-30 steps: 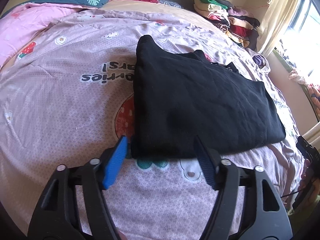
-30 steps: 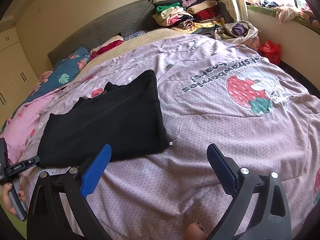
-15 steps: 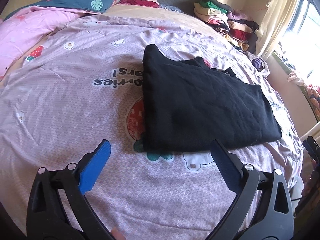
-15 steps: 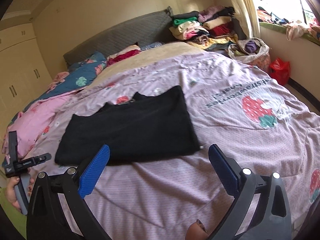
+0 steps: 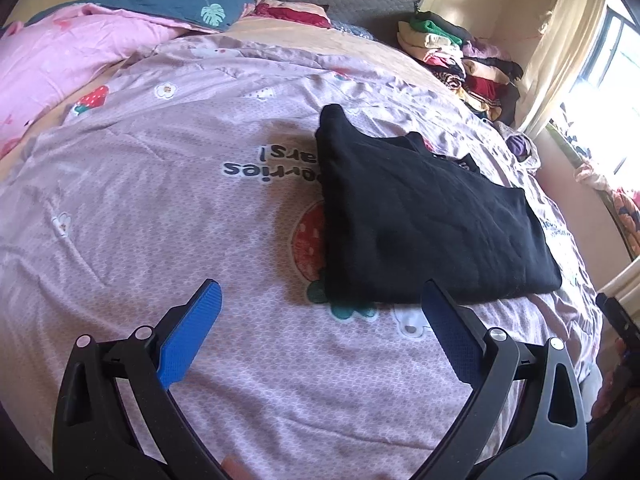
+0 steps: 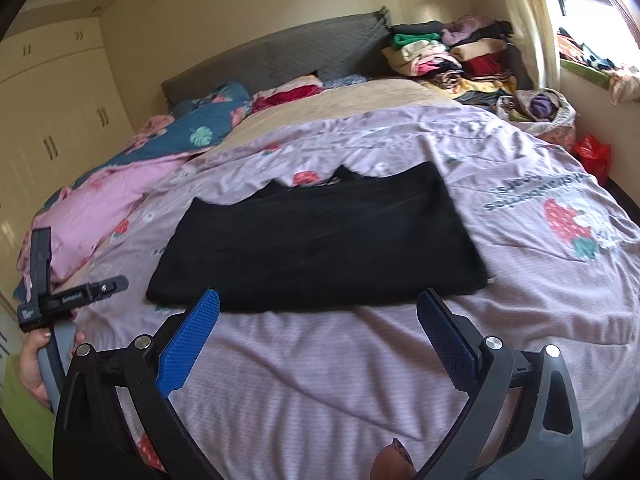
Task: Fold small clothes
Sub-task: 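Move both open grippers to the side edge of the folded black shirt, then grasp the shirt's side edge with the left gripper while the right gripper grasps it too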
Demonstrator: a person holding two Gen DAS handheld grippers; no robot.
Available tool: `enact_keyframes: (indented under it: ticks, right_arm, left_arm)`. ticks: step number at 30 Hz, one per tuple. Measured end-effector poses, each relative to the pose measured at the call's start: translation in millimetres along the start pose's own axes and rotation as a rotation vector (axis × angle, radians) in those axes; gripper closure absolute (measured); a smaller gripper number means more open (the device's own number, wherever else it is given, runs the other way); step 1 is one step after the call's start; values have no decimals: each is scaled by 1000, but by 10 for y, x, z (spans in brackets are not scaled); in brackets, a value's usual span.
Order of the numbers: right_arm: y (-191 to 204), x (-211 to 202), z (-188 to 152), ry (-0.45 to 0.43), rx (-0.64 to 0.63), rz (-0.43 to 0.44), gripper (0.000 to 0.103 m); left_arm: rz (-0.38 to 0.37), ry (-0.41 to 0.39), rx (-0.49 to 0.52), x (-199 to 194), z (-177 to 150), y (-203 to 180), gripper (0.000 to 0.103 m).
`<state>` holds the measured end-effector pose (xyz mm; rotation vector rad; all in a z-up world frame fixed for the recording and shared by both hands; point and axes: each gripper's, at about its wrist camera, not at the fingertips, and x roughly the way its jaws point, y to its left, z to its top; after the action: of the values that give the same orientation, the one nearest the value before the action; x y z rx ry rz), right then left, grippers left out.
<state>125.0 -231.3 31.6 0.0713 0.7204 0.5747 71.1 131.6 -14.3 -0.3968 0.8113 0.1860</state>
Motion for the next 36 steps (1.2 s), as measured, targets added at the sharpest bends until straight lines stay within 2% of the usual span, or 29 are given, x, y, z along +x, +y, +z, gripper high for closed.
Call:
enact_keyframes:
  ticks: [7,17,28,32,36]
  right_arm:
    - [562,335,-73,68,-119,30,5]
    - [1183,882,-195,145,-329,-10,5]
    - [1591,1571,-342,192,-600,-147,5]
    - [1627,1785,-313,188,-639,-181,5]
    - [1655,1924,-273,185,-664,-181,5]
  left_arm:
    - [3,0,-39,23,23,226,10]
    - [3,5,-60,228,267,389,10]
    - [-15,16,-49,528,668,317,10]
    - [-15,23,-32,628,798,262,10]
    - [-13,43,-21,758,906,211,10]
